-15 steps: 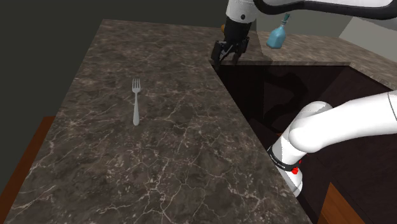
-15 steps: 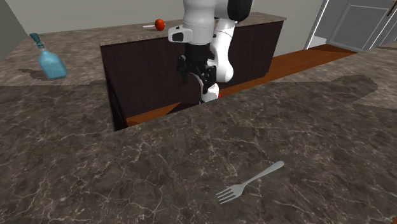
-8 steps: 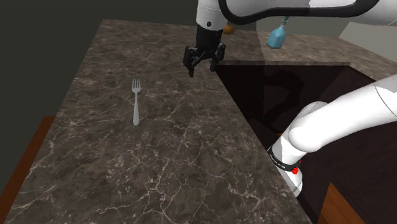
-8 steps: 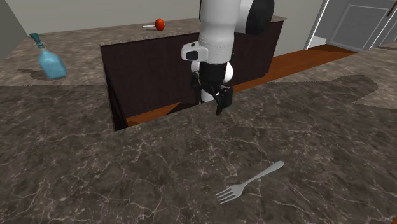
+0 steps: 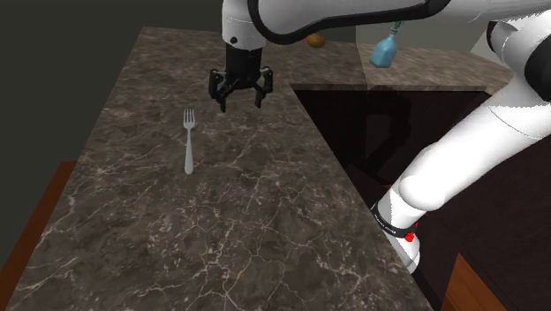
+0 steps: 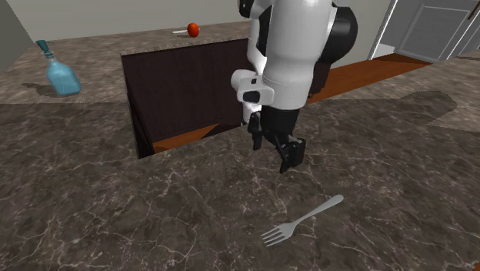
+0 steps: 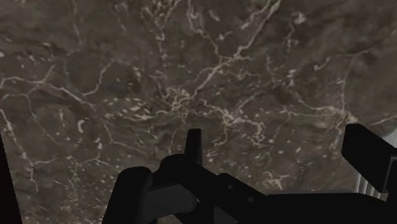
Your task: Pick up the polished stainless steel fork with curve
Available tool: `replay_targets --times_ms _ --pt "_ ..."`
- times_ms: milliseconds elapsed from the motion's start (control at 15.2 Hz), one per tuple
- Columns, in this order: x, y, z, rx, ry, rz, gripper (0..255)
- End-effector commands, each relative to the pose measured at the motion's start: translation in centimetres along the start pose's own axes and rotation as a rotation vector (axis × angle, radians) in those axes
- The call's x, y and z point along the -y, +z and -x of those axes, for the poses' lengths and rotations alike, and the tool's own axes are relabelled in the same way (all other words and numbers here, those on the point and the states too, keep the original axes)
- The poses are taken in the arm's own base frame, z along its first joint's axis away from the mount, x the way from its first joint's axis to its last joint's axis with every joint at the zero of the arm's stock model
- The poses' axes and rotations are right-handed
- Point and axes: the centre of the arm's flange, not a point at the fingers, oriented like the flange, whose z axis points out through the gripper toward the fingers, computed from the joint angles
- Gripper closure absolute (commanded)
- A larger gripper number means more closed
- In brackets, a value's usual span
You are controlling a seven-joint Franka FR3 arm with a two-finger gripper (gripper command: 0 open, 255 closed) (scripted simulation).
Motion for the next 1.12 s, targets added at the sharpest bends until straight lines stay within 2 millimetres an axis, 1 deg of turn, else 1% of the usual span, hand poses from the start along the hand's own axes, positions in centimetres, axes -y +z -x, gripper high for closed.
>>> replay_targets --times_ms 0,528,594,1056 --pt "2.5 0.8 -0.9 -0.001 0.037 -0.005 0" --pt "11.7 3.1 -4.9 -0.004 0.171 -0.019 0" --pt "12.4 3.3 -5.3 -0.004 0.182 -0.02 0" --pt "12.4 7.0 -5.1 -0.004 0.182 -0.02 0"
